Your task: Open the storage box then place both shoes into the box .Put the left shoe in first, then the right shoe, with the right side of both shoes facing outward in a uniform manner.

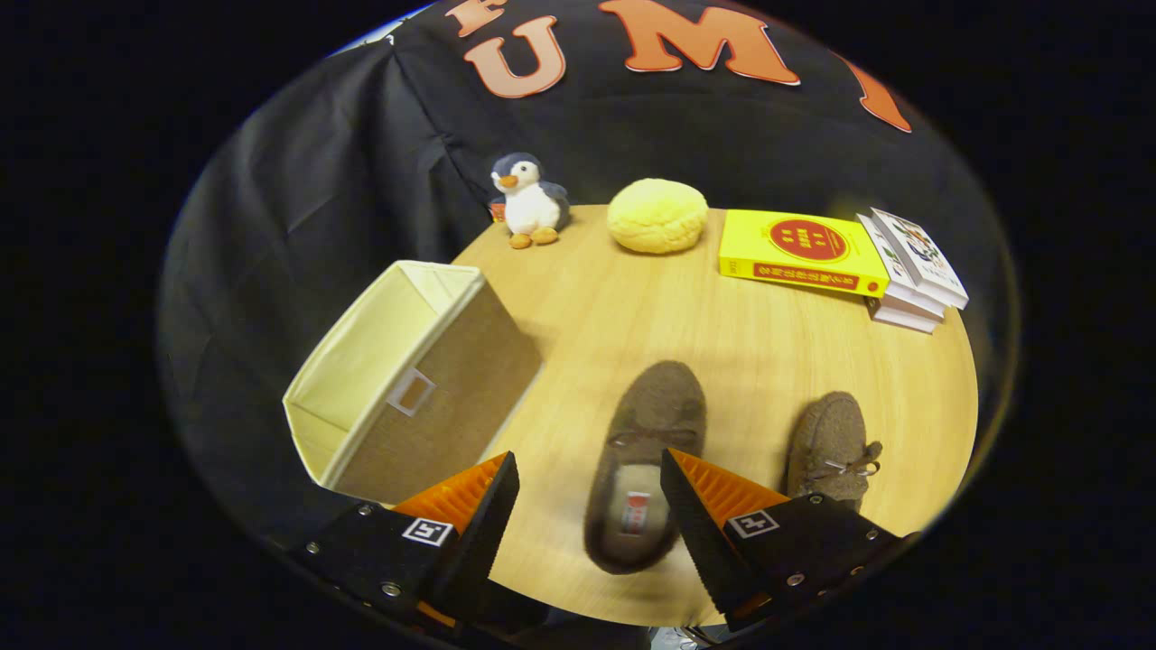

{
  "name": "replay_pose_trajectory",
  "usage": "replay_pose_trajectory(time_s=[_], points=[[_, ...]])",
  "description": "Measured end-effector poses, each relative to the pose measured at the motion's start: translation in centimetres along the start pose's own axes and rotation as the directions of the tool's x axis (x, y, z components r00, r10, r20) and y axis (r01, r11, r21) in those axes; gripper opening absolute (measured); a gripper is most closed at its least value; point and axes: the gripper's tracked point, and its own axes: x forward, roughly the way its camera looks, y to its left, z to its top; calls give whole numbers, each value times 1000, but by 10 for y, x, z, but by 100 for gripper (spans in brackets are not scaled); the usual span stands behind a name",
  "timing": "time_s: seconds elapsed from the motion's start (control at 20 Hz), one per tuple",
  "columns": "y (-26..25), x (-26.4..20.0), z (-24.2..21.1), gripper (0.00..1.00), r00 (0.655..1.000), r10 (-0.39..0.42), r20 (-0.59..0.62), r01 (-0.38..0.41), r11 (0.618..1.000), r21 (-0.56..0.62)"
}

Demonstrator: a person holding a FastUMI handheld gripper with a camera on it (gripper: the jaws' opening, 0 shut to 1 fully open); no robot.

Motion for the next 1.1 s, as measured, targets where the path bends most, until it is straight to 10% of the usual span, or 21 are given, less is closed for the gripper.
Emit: replay_pose_trajectory(time_s=[0.45, 0.85, 1.1], points=[[-60, 59, -29, 62, 991, -137, 2, 136, 989, -54], [-67, 86, -20, 14, 991, -124, 48, 120, 990, 71], [-57, 73, -15, 3, 993, -120, 6, 117, 980, 159]])
